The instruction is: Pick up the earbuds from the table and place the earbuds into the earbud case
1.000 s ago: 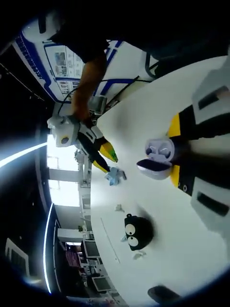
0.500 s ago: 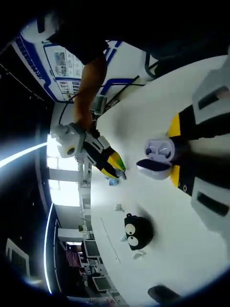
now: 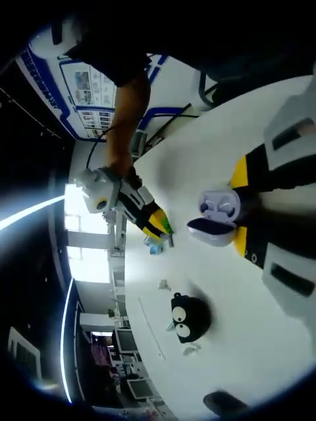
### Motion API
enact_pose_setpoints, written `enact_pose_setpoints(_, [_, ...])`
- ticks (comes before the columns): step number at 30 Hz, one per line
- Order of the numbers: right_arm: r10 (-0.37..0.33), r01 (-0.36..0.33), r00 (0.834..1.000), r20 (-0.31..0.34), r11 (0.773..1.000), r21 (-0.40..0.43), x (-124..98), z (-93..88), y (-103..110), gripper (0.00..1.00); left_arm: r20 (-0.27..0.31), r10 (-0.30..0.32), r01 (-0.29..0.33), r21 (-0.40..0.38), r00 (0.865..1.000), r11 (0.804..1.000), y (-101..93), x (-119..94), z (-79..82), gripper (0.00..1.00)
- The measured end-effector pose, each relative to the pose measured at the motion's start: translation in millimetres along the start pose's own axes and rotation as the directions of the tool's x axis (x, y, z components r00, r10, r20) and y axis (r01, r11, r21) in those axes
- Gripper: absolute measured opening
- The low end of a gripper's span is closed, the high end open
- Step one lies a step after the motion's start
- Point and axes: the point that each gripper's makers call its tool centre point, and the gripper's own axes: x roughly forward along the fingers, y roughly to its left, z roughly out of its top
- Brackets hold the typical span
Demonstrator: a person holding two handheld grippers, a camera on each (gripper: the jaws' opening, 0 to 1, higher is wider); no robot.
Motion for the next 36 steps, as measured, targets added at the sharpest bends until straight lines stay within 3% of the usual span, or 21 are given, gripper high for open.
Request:
enact_pose_setpoints(20, [0.047,-0.051,0.998,0.051,0.995,0.081,-11.0,17.6,13.6,0.11,0.002,0.001,-0.001,0.003,1.000,1.000,-0.3,-0.1,0.0,0.19])
enact_pose_setpoints(36, [0.174,-0.177,0.980,0.092,0.984,0.018,-35.0,58.7,79.1,0.11,0.005,0.006,-0.006,0.012,1.000,1.000,-0.2,-0.5,-0.2,0.19])
